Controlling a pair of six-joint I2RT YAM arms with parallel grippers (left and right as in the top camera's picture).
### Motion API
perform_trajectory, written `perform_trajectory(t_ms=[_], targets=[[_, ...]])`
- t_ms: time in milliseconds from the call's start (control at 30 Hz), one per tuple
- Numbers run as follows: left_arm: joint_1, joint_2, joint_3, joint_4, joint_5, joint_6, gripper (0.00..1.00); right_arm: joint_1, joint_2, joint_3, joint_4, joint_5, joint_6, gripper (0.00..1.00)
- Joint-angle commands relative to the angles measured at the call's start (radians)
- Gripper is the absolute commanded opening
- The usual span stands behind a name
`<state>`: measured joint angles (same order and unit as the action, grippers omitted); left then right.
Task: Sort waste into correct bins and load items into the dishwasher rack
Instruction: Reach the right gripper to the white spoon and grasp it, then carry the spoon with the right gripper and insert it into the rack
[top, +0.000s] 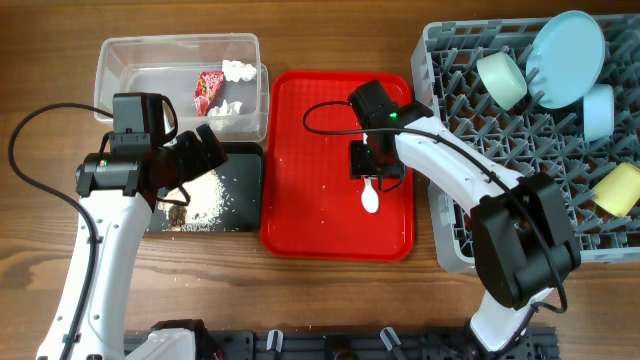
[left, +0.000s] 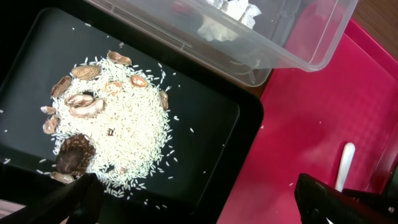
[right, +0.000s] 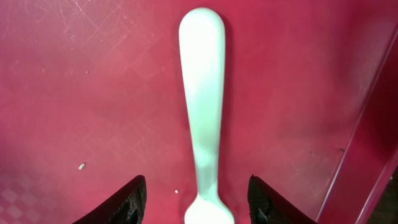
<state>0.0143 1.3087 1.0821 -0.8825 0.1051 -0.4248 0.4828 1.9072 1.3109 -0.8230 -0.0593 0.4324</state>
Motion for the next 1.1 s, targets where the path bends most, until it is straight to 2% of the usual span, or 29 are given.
perform_trajectory(t_ms=[0, 300, 433, 733, 867, 1067], targets=[[0.005, -0.01, 0.011, 0.003, 0.002, -0.003, 1.0, 0.003, 0.035, 0.006, 0.008, 0.007, -0.015, 0.54], [0.005, -0.01, 0.011, 0.003, 0.002, -0.003, 1.0, 0.004, 0.109, 0.004, 0.007, 0.018, -0.043, 0.51], [0.005, -0.01, 0.011, 0.003, 0.002, -0.003, 1.0, 0.004, 0.115, 0.004, 0.007, 0.019, -0.043, 0.34], [0.005, -0.01, 0.011, 0.003, 0.002, -0.003, 1.0, 0.004, 0.114, 0.004, -0.012, 0.018, -0.041, 0.19], [0.005, -0.01, 0.011, 0.002, 0.002, -0.003, 1.0, 0.004, 0.111, 0.005, -0.039, 0.018, -0.043, 0.06], [0.005, -0.01, 0.011, 0.002, 0.002, -0.003, 1.0, -0.008, 0.023, 0.027, -0.085, 0.018, -0.068, 0.04]])
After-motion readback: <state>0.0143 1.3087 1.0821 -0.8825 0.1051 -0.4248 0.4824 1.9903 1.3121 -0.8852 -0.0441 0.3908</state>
